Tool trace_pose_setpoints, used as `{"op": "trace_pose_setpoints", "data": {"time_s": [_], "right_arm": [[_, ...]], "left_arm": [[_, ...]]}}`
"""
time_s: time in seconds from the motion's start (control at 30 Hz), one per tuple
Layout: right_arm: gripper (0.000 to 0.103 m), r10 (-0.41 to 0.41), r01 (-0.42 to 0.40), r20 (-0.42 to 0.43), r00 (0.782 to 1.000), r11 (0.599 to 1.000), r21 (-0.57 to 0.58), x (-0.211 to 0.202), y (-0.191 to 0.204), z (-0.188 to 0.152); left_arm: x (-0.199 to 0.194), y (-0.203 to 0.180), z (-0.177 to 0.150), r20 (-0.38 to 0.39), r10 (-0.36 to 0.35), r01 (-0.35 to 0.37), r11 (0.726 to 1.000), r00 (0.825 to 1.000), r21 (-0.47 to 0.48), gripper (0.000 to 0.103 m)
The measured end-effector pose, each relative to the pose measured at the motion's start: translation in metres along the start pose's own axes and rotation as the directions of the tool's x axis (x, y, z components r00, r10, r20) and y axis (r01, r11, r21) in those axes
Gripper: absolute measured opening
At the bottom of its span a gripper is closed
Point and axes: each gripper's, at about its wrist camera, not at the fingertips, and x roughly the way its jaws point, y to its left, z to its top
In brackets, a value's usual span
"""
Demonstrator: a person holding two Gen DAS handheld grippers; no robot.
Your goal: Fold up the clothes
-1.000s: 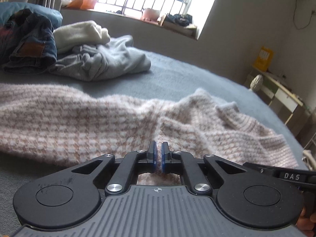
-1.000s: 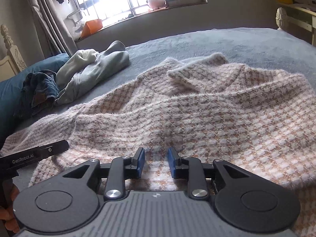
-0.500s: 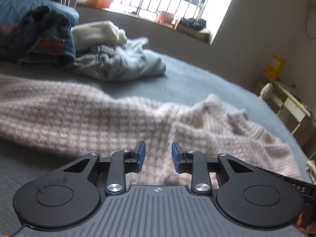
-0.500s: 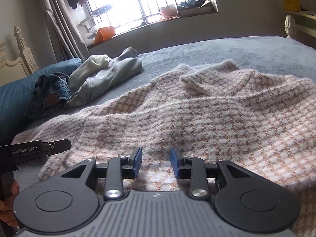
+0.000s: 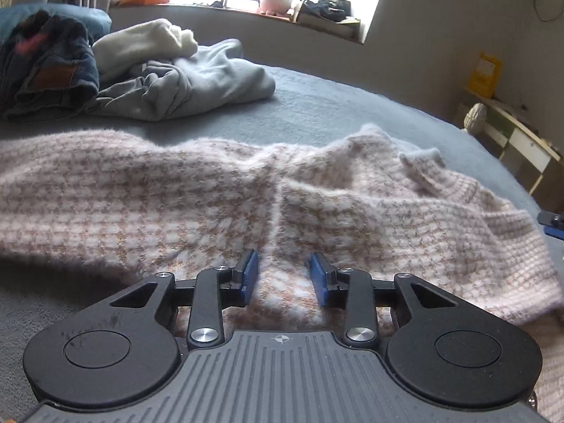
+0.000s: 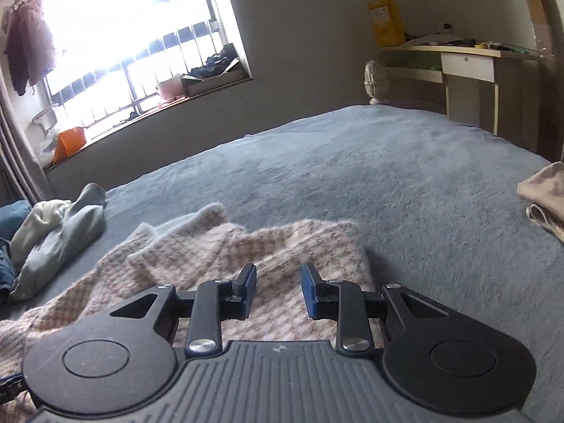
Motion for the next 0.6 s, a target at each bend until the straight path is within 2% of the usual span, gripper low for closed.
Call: {"op": "trace_pose_setpoints", "data": {"time_s": [0.1, 0.17, 0.3, 0.4, 0.47, 0.53, 0.6], "right_arm": [[0.026, -0.045, 0.045, 0.010, 0.999, 0.998, 0.041, 0.020, -0.008, 0.007], [0.026, -0.047, 0.047, -0.018, 0.999, 0.998, 0.033, 0.032, -0.010, 0.008], [0.027, -0.051, 0.040, -0.179, 0.983, 0.997, -0.066, 0.074, -0.004, -0.006], [0.028, -0.029, 0.004, -0.179, 0.984, 0.990, -0.139, 0.074, 0.006, -0.003], [0.026, 0.054, -0.079, -0.173, 0.983, 0.987, -0.137, 0.062, 0.009, 0.003], [0.026, 0.113, -0.129, -0.121, 0.986, 0.984, -0.126, 0.037, 0.010, 0.007], [0.026, 0.101, -0.107, -0.055, 0.993, 0.988, -0.115, 0.009, 0.009, 0.004]], "left_arm": [[-0.001, -0.004, -0.002, 0.008, 0.012, -0.012, 0.999, 1.000, 0.036, 0.034], [-0.001, -0.005, -0.004, 0.015, 0.014, -0.014, 0.999, 1.000, 0.050, 0.034], [0.001, -0.005, -0.005, 0.019, 0.011, -0.013, 0.998, 1.000, 0.057, 0.034], [0.001, -0.005, -0.005, 0.024, 0.006, -0.007, 0.998, 1.000, 0.062, 0.034], [0.002, -0.004, -0.006, 0.026, 0.000, -0.001, 0.998, 1.000, 0.063, 0.034], [0.002, -0.003, -0.006, 0.029, -0.006, 0.004, 0.998, 1.000, 0.058, 0.034], [0.002, -0.001, -0.007, 0.032, -0.011, 0.009, 0.999, 0.999, 0.054, 0.034]]}}
